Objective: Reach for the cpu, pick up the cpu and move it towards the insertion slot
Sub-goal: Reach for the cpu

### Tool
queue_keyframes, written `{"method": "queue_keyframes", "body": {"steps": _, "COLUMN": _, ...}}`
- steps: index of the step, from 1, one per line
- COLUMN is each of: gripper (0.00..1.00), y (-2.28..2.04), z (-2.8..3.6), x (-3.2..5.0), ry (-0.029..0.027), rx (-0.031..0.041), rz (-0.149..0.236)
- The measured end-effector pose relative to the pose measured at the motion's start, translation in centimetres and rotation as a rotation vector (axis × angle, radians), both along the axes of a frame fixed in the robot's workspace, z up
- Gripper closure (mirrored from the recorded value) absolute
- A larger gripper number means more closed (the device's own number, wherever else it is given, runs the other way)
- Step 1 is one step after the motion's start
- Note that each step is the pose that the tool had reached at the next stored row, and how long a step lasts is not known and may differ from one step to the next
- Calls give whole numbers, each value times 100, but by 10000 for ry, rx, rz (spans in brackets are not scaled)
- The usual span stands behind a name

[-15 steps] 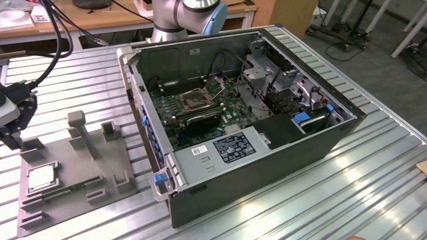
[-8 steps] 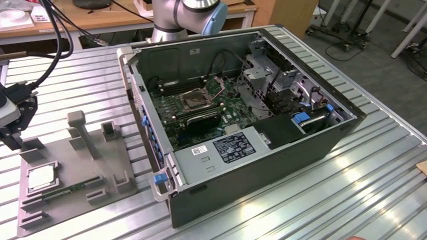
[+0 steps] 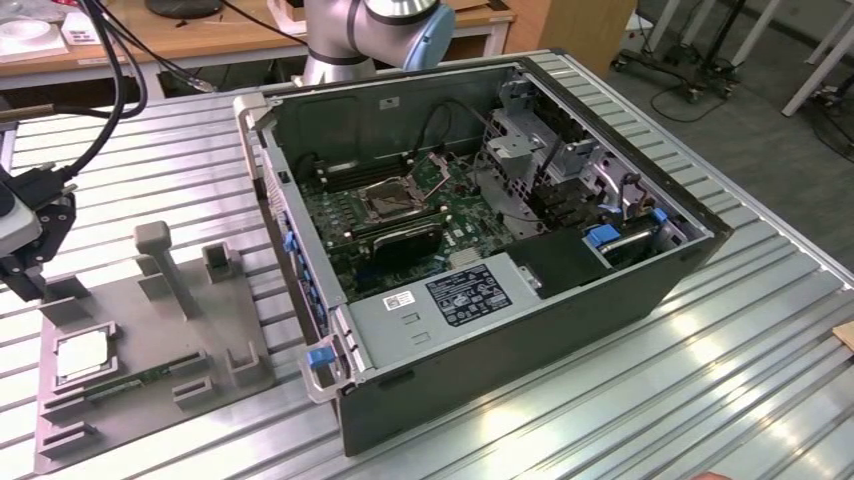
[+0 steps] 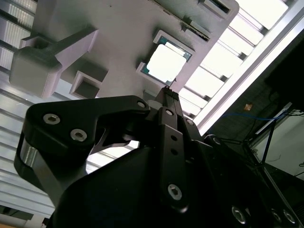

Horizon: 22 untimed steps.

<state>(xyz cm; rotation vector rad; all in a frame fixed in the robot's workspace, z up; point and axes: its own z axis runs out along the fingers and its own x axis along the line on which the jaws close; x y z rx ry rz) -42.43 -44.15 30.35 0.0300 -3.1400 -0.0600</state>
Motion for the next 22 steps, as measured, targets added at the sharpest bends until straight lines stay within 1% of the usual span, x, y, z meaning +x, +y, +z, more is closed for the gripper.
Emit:
{"method": "queue_keyframes", "body": {"steps": 11, "gripper": 89, "y": 0, "z": -18, "x": -1, "ry": -1, "rx": 1, "rz": 0}}
{"method": "queue_keyframes", "body": {"steps": 15, "gripper": 89, "y": 0, "z": -19, "x": -15, "ry": -1, "rx": 0, "rz": 0}}
{"method": "queue_keyframes", "body": {"steps": 18, "gripper": 89, "y": 0, "z": -32, "x": -21, "ry": -1, "rx": 1, "rz": 1}}
{"method": "queue_keyframes", "body": {"steps": 19, "gripper": 89, "y": 0, "z": -39, "x": -22, "ry": 0, "rx": 0, "rz": 1}}
{"method": "queue_keyframes", "body": {"steps": 20, "gripper": 89, "y": -1, "z": -100, "x": -33, "ry": -1, "rx": 0, "rz": 0}}
{"method": "queue_keyframes", "body": {"steps": 21, "gripper": 89, "y": -2, "z": -131, "x": -38, "ry": 0, "rx": 0, "rz": 1}}
{"method": "queue_keyframes", "body": {"steps": 22, "gripper": 89, "y": -2, "z": -142, "x": -41, "ry": 0, "rx": 0, "rz": 0}}
